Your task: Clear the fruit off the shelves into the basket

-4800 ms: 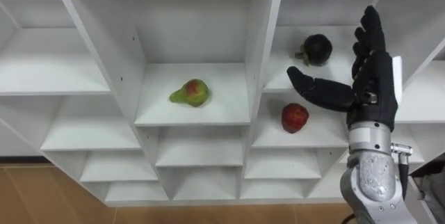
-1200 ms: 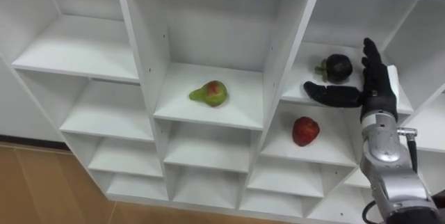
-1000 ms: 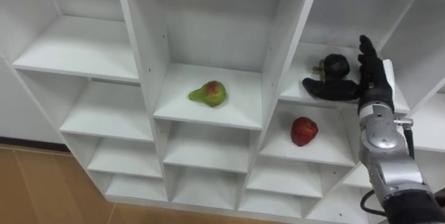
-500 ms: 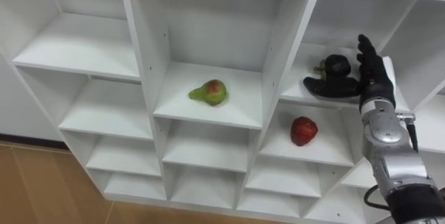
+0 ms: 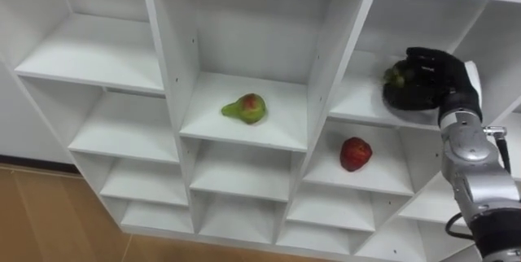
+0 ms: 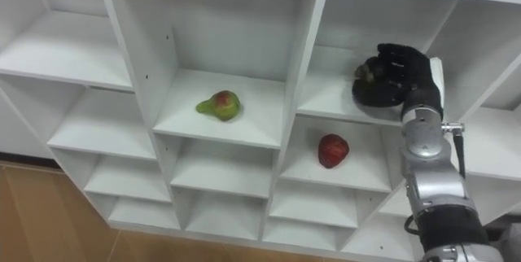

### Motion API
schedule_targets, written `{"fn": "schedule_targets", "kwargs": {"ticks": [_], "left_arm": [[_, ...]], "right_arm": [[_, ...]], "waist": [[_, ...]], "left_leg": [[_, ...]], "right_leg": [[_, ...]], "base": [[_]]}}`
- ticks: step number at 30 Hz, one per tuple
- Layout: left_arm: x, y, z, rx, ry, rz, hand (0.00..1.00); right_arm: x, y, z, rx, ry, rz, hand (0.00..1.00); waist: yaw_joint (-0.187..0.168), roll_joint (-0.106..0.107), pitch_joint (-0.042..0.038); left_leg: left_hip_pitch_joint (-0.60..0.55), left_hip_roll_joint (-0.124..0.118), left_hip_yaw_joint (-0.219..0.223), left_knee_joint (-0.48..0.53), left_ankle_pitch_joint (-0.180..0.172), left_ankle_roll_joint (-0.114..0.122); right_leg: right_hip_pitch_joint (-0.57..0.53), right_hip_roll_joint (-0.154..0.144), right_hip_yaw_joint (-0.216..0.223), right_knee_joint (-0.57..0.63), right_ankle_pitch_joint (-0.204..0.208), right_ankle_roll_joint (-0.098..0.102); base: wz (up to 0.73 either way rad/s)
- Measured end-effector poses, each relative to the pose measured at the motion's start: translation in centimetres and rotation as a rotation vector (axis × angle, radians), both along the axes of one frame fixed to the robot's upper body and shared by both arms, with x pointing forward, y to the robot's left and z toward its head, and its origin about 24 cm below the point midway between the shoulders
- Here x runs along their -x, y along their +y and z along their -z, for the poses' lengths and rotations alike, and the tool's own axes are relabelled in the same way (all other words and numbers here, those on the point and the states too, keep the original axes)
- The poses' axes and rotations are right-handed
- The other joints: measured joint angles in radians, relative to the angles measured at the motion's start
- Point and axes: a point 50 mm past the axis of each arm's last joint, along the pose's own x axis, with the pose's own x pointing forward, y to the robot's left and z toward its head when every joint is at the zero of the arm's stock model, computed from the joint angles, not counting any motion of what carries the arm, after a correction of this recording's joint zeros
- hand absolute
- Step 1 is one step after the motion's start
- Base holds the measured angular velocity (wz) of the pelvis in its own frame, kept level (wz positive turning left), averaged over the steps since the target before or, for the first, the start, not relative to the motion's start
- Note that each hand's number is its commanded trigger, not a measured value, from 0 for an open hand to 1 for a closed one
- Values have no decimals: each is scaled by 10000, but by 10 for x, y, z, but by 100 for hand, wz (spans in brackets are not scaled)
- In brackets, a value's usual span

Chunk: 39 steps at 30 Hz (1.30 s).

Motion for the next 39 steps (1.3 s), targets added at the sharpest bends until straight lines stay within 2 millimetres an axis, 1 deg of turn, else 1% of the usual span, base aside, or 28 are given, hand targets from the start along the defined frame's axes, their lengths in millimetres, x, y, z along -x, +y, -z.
{"fn": "schedule_targets", "kwargs": {"ticks": [5, 10, 17, 23, 29, 30, 31, 33, 37, 39], "left_arm": [[-4, 1, 0, -16, -95, 25, 100], [-10, 1, -1, -50, -242, 62, 100], [-13, 1, -1, -63, -303, 73, 100], [-13, 1, -1, -10, -354, -75, 100], [-14, 1, -1, 48, -431, -233, 100], [-16, 1, -1, 53, -476, -281, 100], [-19, 1, -1, 31, -602, -463, 100], [-27, -2, -2, 83, -892, -680, 100], [-47, -6, -3, 162, -1548, -688, 100], [-54, -8, -4, 331, -1870, -811, 100]], "right_arm": [[-1, -1, -2, 29, -19, 37, 100], [-2, -2, -3, 81, -6, -59, 100], [-3, -1, -4, 48, 44, -298, 100], [-3, 3, -1, -12, 318, -626, 100], [-4, 4, -2, 42, 341, -861, 100], [-5, 5, -2, 71, 314, -918, 100], [-5, 6, -3, 137, 309, -968, 100], [-5, 7, -3, 162, 293, -987, 100], [-6, 12, -6, 297, 197, -1329, 100], [-7, 15, -7, 426, 126, -1501, 100]], "waist": [[3, -55, 4], [0, -121, -16], [4, -121, -17], [26, -104, -11], [43, -104, -18], [27, -128, -34], [26, -97, -19], [28, -87, -16], [20, 63, 54], [-19, 103, 43]], "left_leg": [[2, 4, 16, -57, 0, 0], [2, 5, 17, -106, 0, 0], [2, 6, 17, -113, 0, -1], [-10, 6, 16, -133, 1, -1], [-18, 2, 15, -149, 1, -1], [-30, -1, 10, -152, 1, 0], [-49, -4, -5, -138, 1, 1], [-45, -14, -4, -126, 3, 3], [-5, -23, 12, -114, 9, 13], [-5, -23, 12, -113, 9, 13]], "right_leg": [[-25, 5, -5, -9, 0, 1], [-42, 13, 4, -17, -1, 1], [-45, 15, 10, -18, -1, 1], [-64, 15, 10, -17, -1, 1], [-93, 14, -2, -14, -1, 1], [-99, 8, 0, -13, -1, 1], [-101, 0, 12, -9, -1, 2], [-91, -9, 32, -3, -1, 2], [-51, -17, 50, -2, -1, 2], [-50, -14, 54, -6, -1, 2]], "base": [[0], [0], [0], [0], [0], [0], [3], [2], [0], [0]]}}
